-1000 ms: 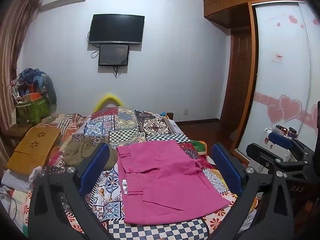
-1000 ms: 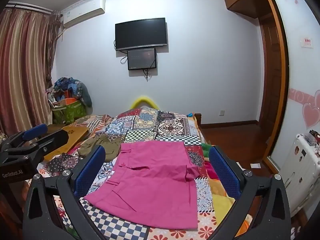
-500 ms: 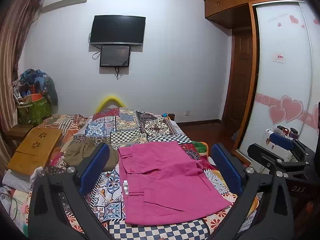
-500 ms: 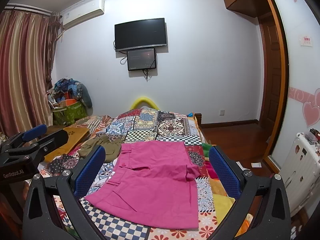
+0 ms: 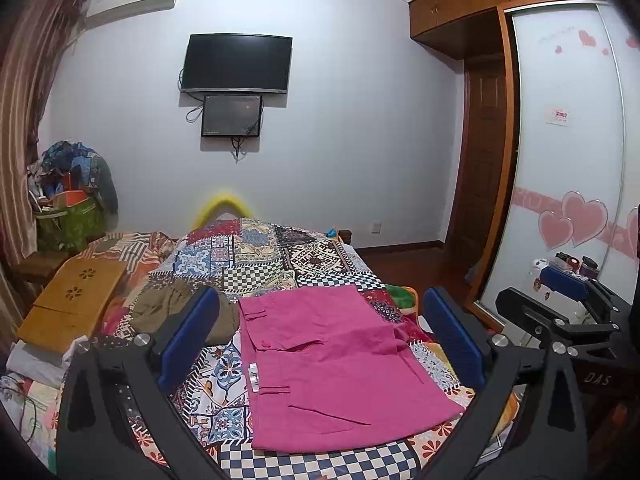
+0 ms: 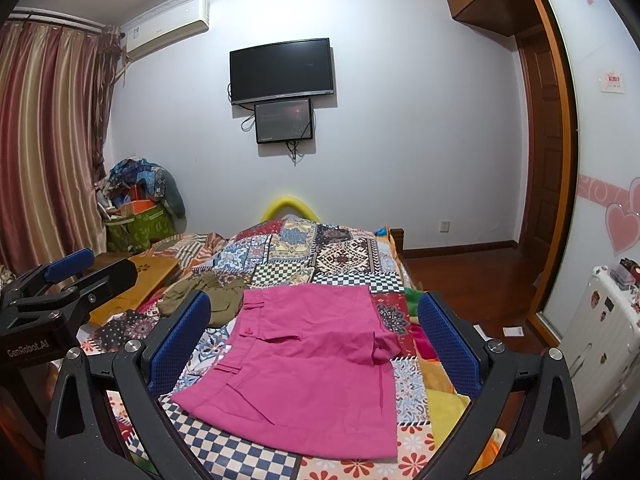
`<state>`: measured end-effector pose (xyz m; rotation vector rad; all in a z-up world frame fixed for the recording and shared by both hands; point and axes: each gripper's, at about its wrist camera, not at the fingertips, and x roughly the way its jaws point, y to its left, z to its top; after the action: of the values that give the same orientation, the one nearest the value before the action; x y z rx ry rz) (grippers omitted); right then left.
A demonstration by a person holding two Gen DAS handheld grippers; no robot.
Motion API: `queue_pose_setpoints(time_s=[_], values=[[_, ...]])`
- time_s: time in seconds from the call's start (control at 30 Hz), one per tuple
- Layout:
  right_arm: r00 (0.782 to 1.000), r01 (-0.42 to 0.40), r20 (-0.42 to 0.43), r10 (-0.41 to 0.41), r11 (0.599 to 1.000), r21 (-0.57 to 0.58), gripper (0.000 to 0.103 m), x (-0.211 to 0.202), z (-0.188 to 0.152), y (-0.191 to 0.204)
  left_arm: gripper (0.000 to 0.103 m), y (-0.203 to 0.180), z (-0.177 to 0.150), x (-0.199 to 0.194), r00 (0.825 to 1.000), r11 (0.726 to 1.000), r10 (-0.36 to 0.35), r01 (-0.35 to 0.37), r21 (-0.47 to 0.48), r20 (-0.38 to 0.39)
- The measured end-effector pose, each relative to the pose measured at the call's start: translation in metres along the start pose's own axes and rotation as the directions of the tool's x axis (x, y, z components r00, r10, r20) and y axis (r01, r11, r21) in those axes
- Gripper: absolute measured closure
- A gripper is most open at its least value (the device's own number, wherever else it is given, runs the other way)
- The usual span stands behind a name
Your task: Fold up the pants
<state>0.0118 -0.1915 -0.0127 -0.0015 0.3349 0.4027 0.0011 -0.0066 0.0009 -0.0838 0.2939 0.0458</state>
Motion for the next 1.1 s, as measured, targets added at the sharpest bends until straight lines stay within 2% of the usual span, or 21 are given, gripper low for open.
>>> queue_pose_setpoints(time_s=[1.1], values=[[1.000,-0.004,0.017,0.004,1.000,0.020,0.000,-0.0045,-0.0003,-0.0013,0.000,-0.0064,0.0006,-0.0062,1.000,1.000,0.010,-0.011,0.009,0.021]])
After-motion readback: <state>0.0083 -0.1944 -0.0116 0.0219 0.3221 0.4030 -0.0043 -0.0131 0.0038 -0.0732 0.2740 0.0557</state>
